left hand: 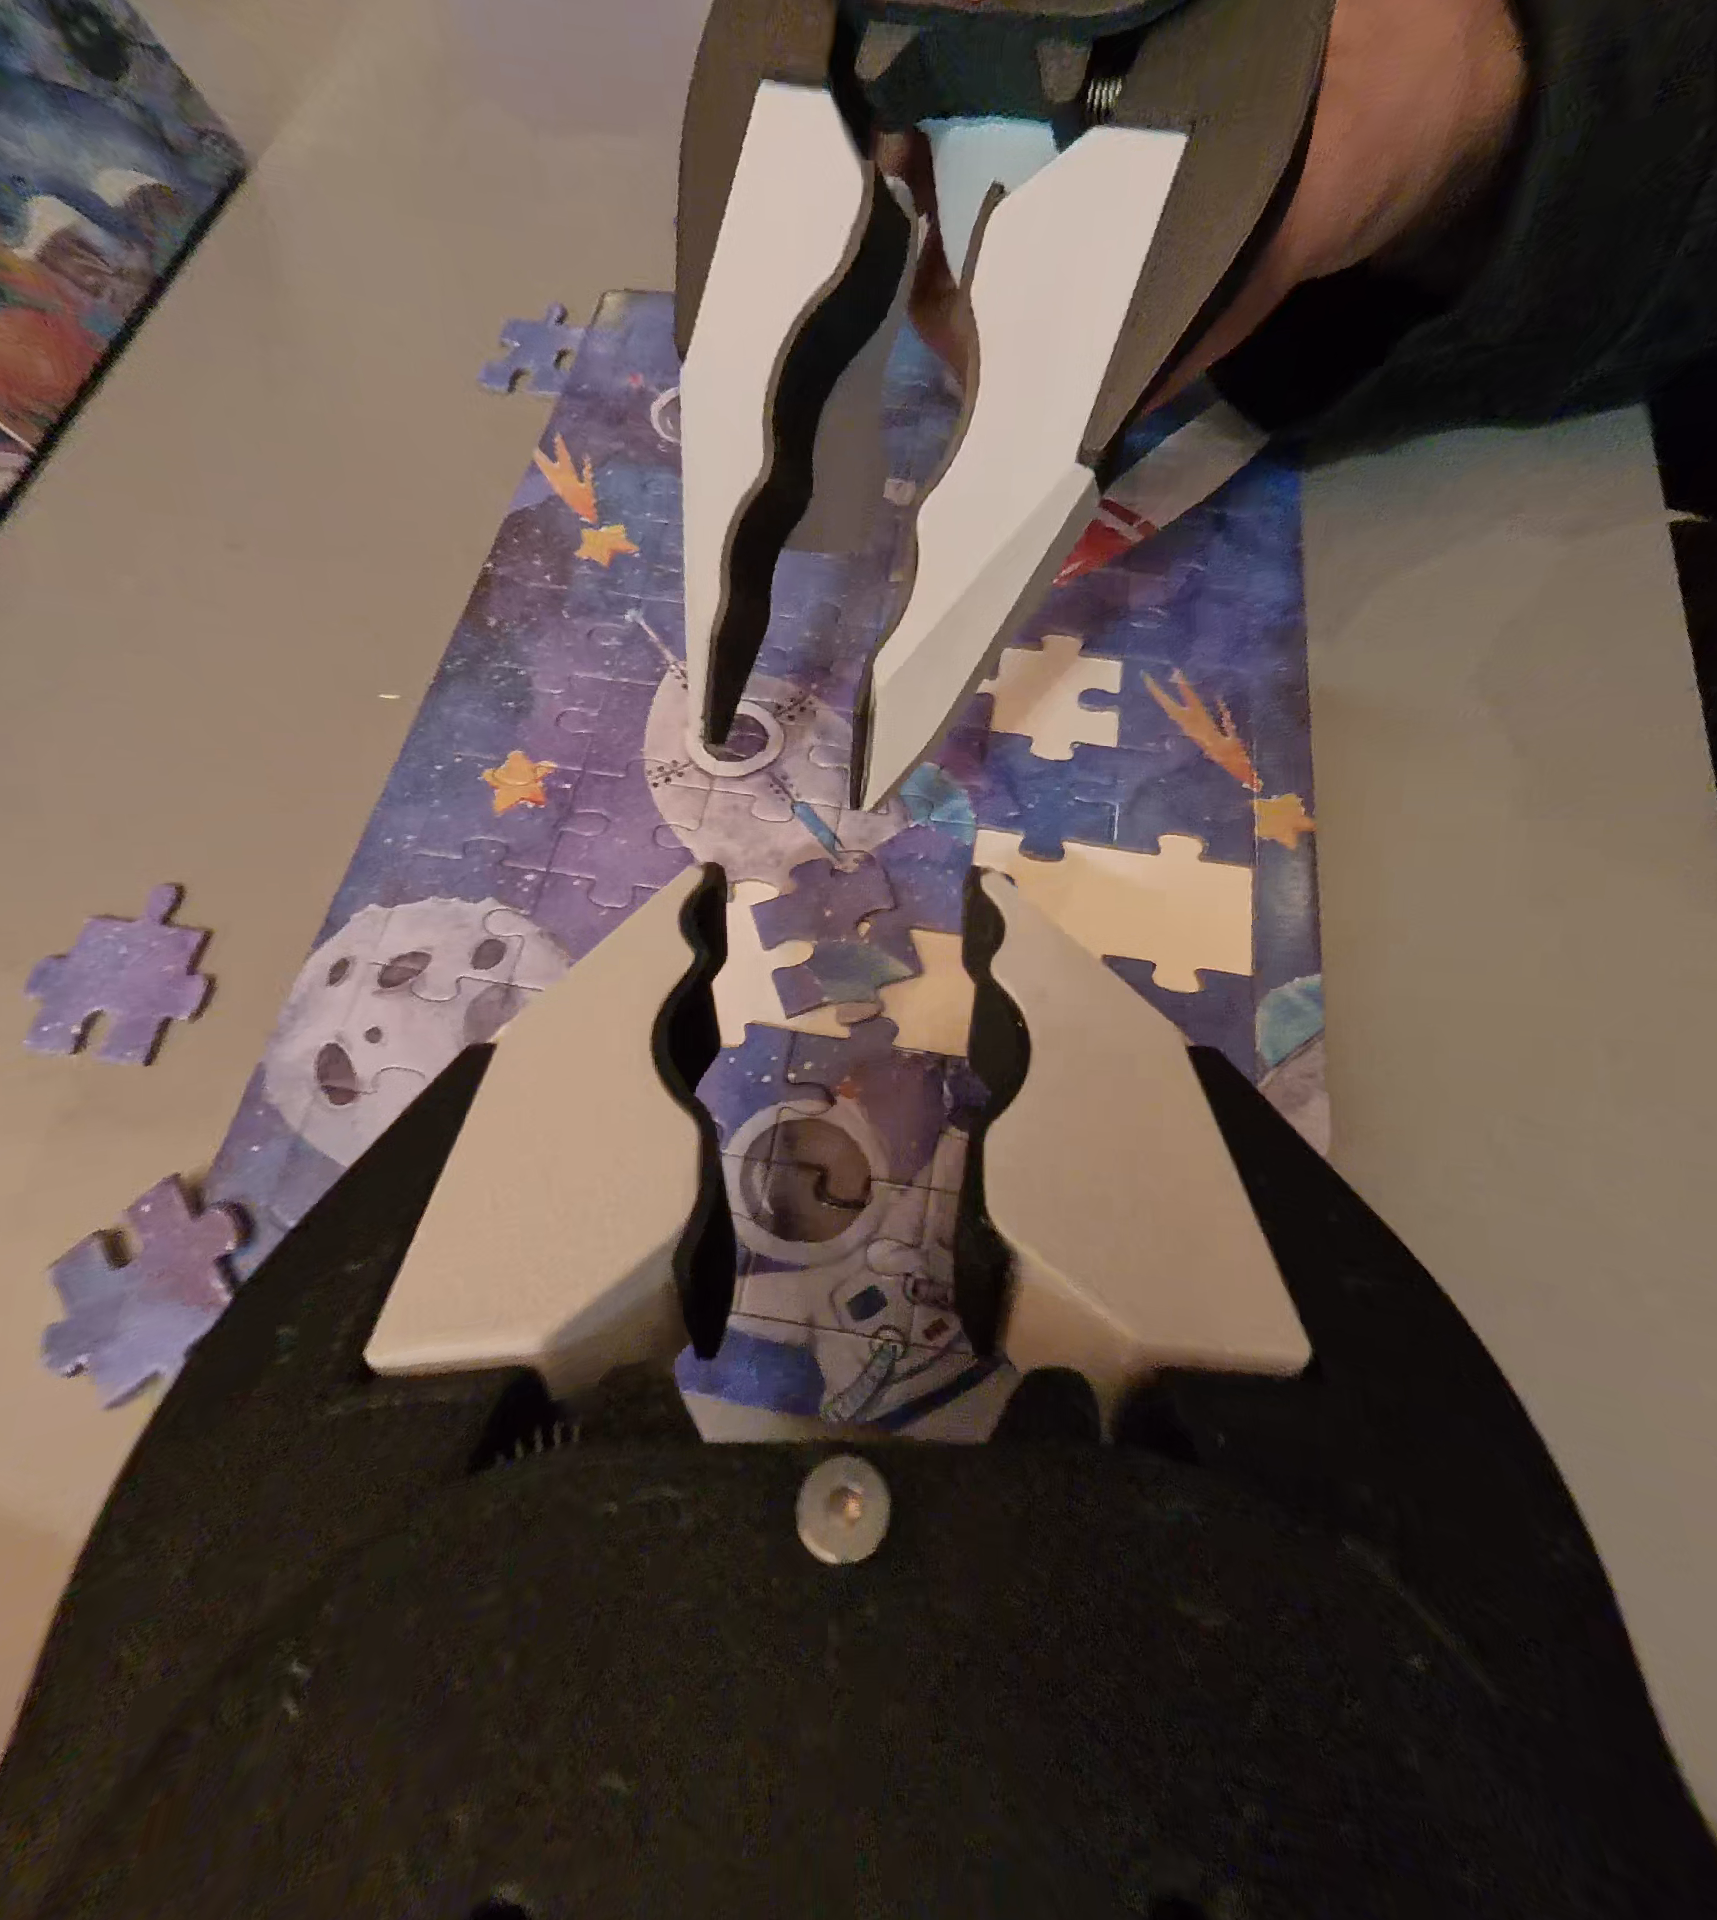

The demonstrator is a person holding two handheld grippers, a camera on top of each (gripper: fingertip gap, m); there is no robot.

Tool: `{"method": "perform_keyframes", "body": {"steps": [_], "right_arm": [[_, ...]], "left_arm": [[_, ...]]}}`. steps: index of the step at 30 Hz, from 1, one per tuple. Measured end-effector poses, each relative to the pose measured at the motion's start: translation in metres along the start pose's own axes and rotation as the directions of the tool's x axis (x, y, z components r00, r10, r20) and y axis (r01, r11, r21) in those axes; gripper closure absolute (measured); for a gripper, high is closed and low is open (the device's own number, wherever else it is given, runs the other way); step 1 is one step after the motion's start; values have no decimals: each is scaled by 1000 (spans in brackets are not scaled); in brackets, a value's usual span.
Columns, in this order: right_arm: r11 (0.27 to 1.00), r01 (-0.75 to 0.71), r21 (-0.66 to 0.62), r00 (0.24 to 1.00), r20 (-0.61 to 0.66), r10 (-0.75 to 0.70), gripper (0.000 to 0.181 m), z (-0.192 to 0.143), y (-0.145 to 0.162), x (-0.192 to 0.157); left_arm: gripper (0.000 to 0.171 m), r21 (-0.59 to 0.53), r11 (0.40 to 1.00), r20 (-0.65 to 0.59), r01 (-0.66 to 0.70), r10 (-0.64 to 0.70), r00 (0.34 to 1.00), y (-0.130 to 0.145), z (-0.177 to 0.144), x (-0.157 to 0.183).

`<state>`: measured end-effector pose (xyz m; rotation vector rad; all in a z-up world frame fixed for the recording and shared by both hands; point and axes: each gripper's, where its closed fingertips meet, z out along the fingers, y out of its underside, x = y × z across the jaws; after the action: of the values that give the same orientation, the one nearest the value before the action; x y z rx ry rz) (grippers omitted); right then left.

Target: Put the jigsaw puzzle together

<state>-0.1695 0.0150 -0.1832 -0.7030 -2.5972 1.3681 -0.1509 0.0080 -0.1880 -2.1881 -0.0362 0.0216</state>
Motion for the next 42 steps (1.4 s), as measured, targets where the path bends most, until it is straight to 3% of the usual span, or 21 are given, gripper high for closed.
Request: {"method": "perform_keyframes", "body": {"steps": [2, 6, 15, 20, 29, 39, 42], "right_arm": [[1000, 1, -4, 1000, 3, -1, 150, 1, 2, 1], [1000, -4, -22, 1000, 8, 4, 150, 5, 7, 2], [1000, -3, -25, 1000, 11, 3, 151, 5, 8, 1], [1000, -9, -28, 1000, 16, 10, 150, 5, 9, 1], [1000, -10, -21, 1000, -2, 10, 151, 3, 7, 4], [1000, -4, -14, 1000, -18, 4, 151, 0, 5, 6], [1000, 0, -5, 1000, -29, -1, 152, -3, 3, 8]], "left_arm": [[120, -59, 997, 23, 42, -40, 999, 8, 5, -2], [121, -141, 988, 147, 61, -40, 988, 19, 11, -10], [119, -154, 986, 154, 71, -47, 987, 26, 6, -16], [138, -156, 986, 139, 57, -35, 990, 26, 5, -14], [131, -154, 980, 141, 123, -101, 985, 27, 7, -17], [142, -151, 983, 110, 100, -84, 990, 26, 7, -11], [142, -111, 990, 154, 81, -64, 986, 20, 0, -19]]}}
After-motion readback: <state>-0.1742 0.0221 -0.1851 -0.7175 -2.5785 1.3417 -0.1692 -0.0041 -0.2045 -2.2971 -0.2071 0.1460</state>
